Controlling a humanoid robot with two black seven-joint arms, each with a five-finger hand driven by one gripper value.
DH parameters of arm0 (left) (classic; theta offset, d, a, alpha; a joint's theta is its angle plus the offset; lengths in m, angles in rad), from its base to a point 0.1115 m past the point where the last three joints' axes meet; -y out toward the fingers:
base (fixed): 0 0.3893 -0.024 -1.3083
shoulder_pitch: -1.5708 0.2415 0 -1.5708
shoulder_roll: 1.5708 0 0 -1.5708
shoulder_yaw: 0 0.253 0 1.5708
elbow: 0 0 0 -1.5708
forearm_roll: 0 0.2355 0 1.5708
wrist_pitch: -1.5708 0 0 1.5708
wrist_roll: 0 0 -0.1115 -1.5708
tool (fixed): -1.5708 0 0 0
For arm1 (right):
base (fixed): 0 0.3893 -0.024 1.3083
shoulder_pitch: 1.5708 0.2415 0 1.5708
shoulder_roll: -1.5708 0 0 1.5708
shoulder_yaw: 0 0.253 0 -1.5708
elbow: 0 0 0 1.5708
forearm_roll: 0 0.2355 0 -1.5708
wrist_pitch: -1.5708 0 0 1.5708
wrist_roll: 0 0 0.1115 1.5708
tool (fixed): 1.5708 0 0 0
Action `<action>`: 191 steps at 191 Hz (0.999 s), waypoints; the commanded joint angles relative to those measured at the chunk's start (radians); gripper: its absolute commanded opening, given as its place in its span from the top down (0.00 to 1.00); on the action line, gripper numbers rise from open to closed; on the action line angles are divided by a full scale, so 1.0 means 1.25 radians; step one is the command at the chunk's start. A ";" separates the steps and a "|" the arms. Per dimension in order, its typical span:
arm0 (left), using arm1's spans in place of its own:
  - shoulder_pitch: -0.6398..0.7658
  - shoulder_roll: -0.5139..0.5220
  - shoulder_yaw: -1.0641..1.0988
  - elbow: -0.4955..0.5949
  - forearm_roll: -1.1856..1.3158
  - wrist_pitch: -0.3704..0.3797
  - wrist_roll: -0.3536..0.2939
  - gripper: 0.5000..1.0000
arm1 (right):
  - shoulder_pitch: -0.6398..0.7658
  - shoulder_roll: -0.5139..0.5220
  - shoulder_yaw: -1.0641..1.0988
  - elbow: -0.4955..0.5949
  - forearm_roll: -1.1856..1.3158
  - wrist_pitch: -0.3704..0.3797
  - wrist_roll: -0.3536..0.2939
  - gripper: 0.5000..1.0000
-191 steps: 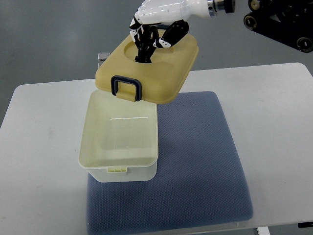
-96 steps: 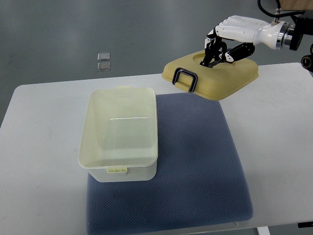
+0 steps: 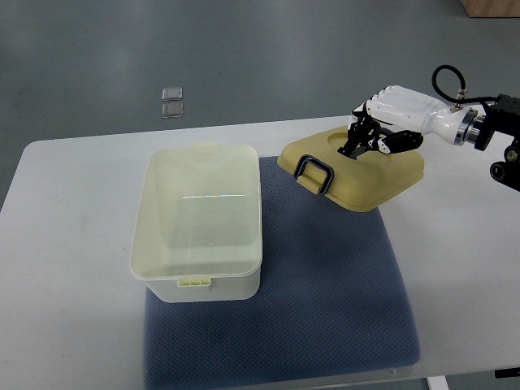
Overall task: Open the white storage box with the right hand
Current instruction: 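Lower the held lid onto the mat beside the box, then open the right hand and release the lid handle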
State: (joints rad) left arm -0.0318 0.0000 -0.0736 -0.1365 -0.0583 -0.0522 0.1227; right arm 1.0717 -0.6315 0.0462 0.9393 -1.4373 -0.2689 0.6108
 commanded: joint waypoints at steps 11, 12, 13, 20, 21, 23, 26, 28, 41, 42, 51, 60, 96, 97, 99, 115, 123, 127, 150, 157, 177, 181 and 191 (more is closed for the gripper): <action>0.000 0.000 0.000 0.000 0.000 0.000 0.000 0.00 | -0.007 0.008 0.000 0.003 0.001 -0.023 0.000 1.00; 0.000 0.000 0.000 0.000 0.000 0.000 0.000 0.00 | -0.008 0.009 0.000 0.003 0.001 -0.024 0.000 1.00; 0.000 0.000 0.000 0.000 0.000 0.000 0.000 0.00 | -0.008 0.009 0.000 0.003 0.001 -0.024 0.000 1.00; 0.000 0.000 0.000 0.000 0.000 0.000 0.000 0.00 | -0.014 0.011 0.000 0.003 0.001 -0.032 0.000 1.00; 0.000 0.000 0.000 0.000 0.000 0.000 0.000 0.00 | -0.014 0.011 0.000 0.003 0.001 -0.032 0.000 1.00; 0.000 0.000 0.000 0.000 0.000 0.000 0.000 0.00 | -0.017 0.012 0.000 0.003 0.001 -0.034 0.000 1.00; 0.001 0.000 0.000 0.000 0.000 0.000 0.000 0.00 | -0.020 0.017 0.000 0.003 0.001 -0.036 0.000 1.00; 0.001 0.000 0.000 0.000 0.000 0.000 0.000 0.00 | -0.022 0.018 0.000 0.005 0.001 -0.038 0.000 1.00; 0.000 0.000 0.000 0.000 0.000 0.000 0.000 0.00 | -0.030 0.030 -0.001 0.005 0.001 -0.052 0.000 1.00; 0.001 0.000 0.000 0.000 0.000 0.000 0.000 0.00 | -0.031 0.032 -0.001 0.005 0.001 -0.056 0.000 1.00; 0.000 0.000 0.000 0.000 0.000 0.000 0.000 0.00 | -0.040 0.035 -0.001 0.005 0.000 -0.066 0.000 1.00; 0.000 0.000 0.000 0.000 0.000 0.000 0.000 0.00 | -0.050 0.039 -0.001 0.005 -0.001 -0.076 0.000 1.00; 0.000 0.000 0.000 0.000 0.000 0.000 0.000 0.00 | -0.076 0.066 -0.006 0.005 -0.004 -0.090 0.000 1.00; 0.000 0.000 0.000 0.000 0.000 0.000 0.000 0.00 | -0.078 0.067 -0.006 0.005 -0.004 -0.090 0.000 1.00; 0.000 0.000 0.000 0.000 0.000 0.000 0.000 0.00 | -0.079 0.068 -0.006 0.005 -0.003 -0.090 0.000 1.00; 0.000 0.000 0.000 0.000 0.000 0.000 0.000 0.00 | -0.087 0.072 -0.006 0.006 -0.004 -0.098 0.000 1.00; 0.001 0.000 0.000 0.000 0.000 0.000 0.000 0.00 | -0.090 0.072 -0.006 0.006 -0.004 -0.102 0.000 0.99; 0.000 0.000 0.000 0.000 0.000 0.000 0.000 0.00 | -0.092 0.072 -0.006 0.006 -0.004 -0.103 0.000 0.95; 0.000 0.000 0.000 0.000 0.000 0.000 0.000 0.00 | -0.097 0.073 -0.003 0.006 0.001 -0.110 0.000 0.44; 0.000 0.000 0.000 0.000 0.000 0.000 0.000 0.00 | -0.097 0.074 -0.003 0.006 0.001 -0.110 0.000 0.43; 0.000 0.000 0.000 0.000 0.000 0.000 0.000 0.00 | -0.098 0.079 -0.001 0.006 0.001 -0.110 0.000 0.39; 0.000 0.000 0.000 0.000 0.000 0.000 0.000 0.00 | -0.097 0.078 -0.001 0.007 0.001 -0.110 0.000 0.37; 0.001 0.000 0.000 0.000 0.000 0.000 0.000 0.00 | -0.098 0.078 -0.001 0.007 0.001 -0.110 0.000 0.36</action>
State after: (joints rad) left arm -0.0319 0.0000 -0.0736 -0.1365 -0.0583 -0.0522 0.1227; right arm 0.9506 -0.5338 0.0440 0.9472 -1.4359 -0.4062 0.6108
